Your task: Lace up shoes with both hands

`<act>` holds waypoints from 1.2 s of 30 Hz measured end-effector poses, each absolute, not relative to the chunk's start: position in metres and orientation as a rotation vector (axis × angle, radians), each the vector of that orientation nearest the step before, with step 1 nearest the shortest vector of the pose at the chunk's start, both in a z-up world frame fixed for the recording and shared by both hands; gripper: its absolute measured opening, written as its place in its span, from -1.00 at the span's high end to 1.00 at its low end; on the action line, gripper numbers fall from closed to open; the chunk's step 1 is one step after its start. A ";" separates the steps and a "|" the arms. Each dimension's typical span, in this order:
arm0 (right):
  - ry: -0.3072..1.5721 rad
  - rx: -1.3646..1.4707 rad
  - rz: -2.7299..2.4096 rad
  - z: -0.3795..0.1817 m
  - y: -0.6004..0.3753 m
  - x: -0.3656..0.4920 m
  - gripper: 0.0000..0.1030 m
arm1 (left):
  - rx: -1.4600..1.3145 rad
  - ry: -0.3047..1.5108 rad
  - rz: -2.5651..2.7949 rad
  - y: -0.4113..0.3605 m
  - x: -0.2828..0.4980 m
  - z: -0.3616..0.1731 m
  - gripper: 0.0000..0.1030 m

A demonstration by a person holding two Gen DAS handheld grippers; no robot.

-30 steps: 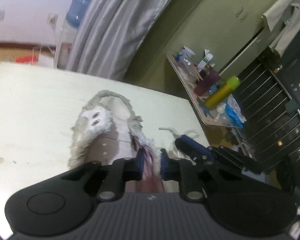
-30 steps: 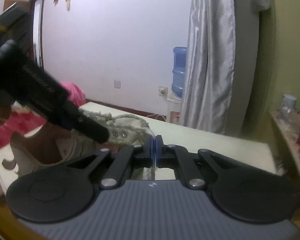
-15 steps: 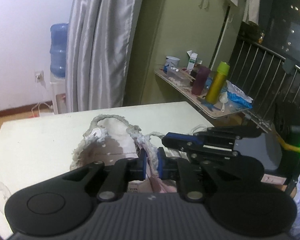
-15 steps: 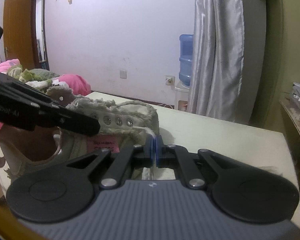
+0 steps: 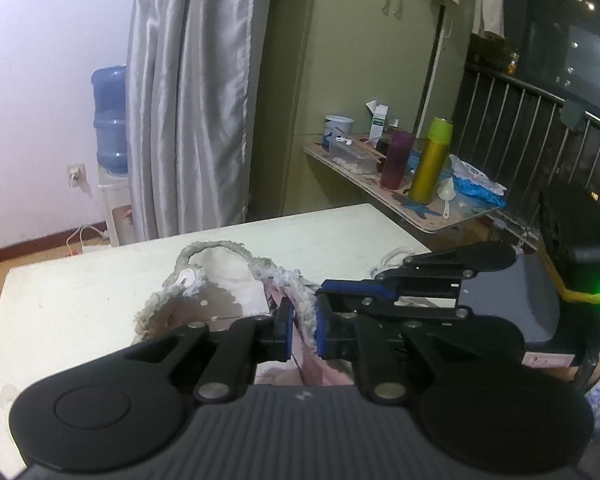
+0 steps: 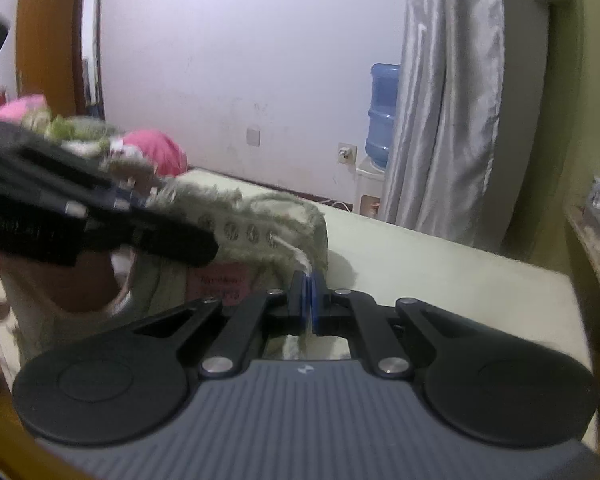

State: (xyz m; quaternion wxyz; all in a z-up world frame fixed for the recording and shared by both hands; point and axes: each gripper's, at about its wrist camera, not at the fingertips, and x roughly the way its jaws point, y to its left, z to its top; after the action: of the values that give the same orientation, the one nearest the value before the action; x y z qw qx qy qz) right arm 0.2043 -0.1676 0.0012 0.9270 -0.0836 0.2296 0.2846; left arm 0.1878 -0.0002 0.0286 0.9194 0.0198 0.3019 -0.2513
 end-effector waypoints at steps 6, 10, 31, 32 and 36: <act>0.460 -0.196 0.607 0.007 -0.164 0.204 0.97 | 0.055 0.609 -0.538 -0.003 0.187 0.029 0.77; 0.450 -0.214 0.639 0.010 -0.158 0.201 0.97 | 0.086 0.593 -0.549 0.002 0.184 0.030 0.75; 0.475 -0.284 0.651 0.015 -0.146 0.200 0.93 | 0.746 0.627 -0.459 -0.028 0.169 0.038 0.85; 0.480 -0.278 0.649 0.016 -0.147 0.200 0.93 | 0.742 0.677 -0.474 -0.029 0.182 0.038 0.70; 0.490 -0.267 0.647 0.017 -0.147 0.202 0.93 | 0.836 0.729 -0.522 -0.040 0.216 0.025 0.59</act>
State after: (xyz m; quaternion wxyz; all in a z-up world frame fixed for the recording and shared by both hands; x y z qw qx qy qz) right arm 0.2017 -0.1467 0.0170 0.9100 -0.1295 0.2378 0.3140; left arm 0.2164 -0.0399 0.0249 0.8180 0.3922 0.3422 -0.2449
